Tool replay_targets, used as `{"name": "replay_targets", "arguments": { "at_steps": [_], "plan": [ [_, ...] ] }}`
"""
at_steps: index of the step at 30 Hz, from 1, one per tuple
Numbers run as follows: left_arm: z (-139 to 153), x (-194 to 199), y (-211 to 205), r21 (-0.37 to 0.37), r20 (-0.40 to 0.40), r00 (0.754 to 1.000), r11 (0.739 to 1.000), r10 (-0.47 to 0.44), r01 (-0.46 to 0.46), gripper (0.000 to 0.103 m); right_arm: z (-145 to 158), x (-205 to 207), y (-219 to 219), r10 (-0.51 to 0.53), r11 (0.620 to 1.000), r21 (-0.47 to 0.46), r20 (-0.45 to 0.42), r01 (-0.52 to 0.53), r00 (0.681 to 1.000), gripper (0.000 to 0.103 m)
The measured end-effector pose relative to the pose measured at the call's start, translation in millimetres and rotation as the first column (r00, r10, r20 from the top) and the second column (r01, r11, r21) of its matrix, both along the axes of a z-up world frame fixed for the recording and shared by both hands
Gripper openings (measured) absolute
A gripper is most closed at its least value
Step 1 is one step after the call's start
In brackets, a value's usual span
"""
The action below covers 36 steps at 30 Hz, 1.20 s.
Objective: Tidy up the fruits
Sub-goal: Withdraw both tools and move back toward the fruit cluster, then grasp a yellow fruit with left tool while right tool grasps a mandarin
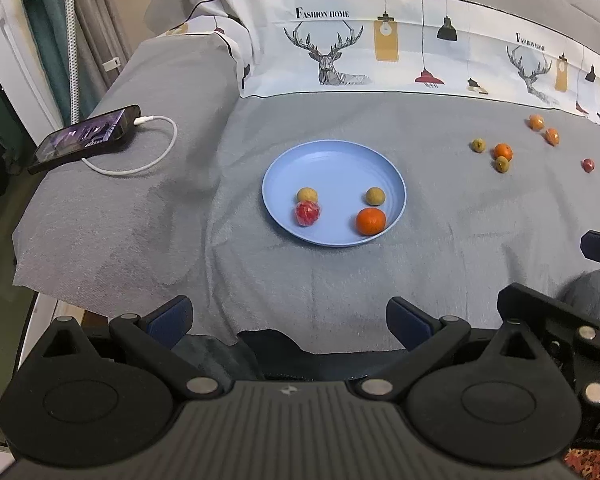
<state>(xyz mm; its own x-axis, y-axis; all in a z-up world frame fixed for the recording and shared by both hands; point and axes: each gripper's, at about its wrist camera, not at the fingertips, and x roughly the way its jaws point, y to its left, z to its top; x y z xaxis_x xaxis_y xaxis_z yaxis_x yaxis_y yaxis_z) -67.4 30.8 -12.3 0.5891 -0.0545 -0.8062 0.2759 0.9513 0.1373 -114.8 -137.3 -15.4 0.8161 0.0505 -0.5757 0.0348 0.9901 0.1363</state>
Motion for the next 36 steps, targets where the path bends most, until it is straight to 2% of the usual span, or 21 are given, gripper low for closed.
{"name": "replay_targets", "arguments": {
  "at_steps": [9, 15, 19, 22, 26, 30, 33, 36],
  "plan": [
    [-7.9, 2.6, -8.9, 0.026, -0.019, 1.000, 0.999, -0.018, 0.019, 0.103, -6.6, 2.0, -5.6, -0.010, 1.000, 0.017, -0.009, 0.010, 1.000, 0.102],
    [-14.7, 8.4, -18.2, 0.034, -0.063, 0.998, 0.999, -0.027, 0.029, 0.103, -12.8, 6.3, -17.4, -0.028, 0.998, 0.059, -0.023, 0.030, 0.999, 0.102],
    [-16.6, 15.4, -32.7, 0.042, -0.091, 0.995, 0.998, -0.032, 0.036, 0.103, -16.2, 8.2, -36.6, -0.079, 0.993, 0.088, -0.018, 0.080, 0.997, 0.102],
    [-16.2, 26.0, -53.7, 0.035, -0.101, 0.994, 0.998, -0.049, 0.053, 0.103, -17.3, 8.7, -63.4, -0.160, 0.982, 0.105, -0.006, 0.160, 0.987, 0.102],
    [-14.9, 46.9, -94.2, 0.001, -0.099, 0.991, 0.996, -0.089, 0.089, 0.103, -19.7, 7.7, -112.7, -0.298, 0.951, 0.087, 0.007, 0.296, 0.955, 0.102],
    [-19.2, 67.9, -150.8, -0.038, -0.066, 0.983, 0.985, -0.173, 0.170, 0.103, -21.5, 6.4, -170.6, -0.431, 0.901, 0.067, 0.022, 0.429, 0.902, 0.102],
    [-32.9, 84.8, -199.1, -0.063, -0.053, 0.971, 0.971, -0.235, 0.232, 0.103, -26.9, 9.9, -221.1, -0.522, 0.853, 0.058, 0.031, 0.519, 0.853, 0.102],
    [-55.8, 104.8, -245.2, -0.083, -0.060, 0.960, 0.960, -0.273, 0.268, 0.103, -38.3, 27.1, -272.8, -0.581, 0.813, 0.066, 0.001, 0.579, 0.814, 0.102]
  ]
}}
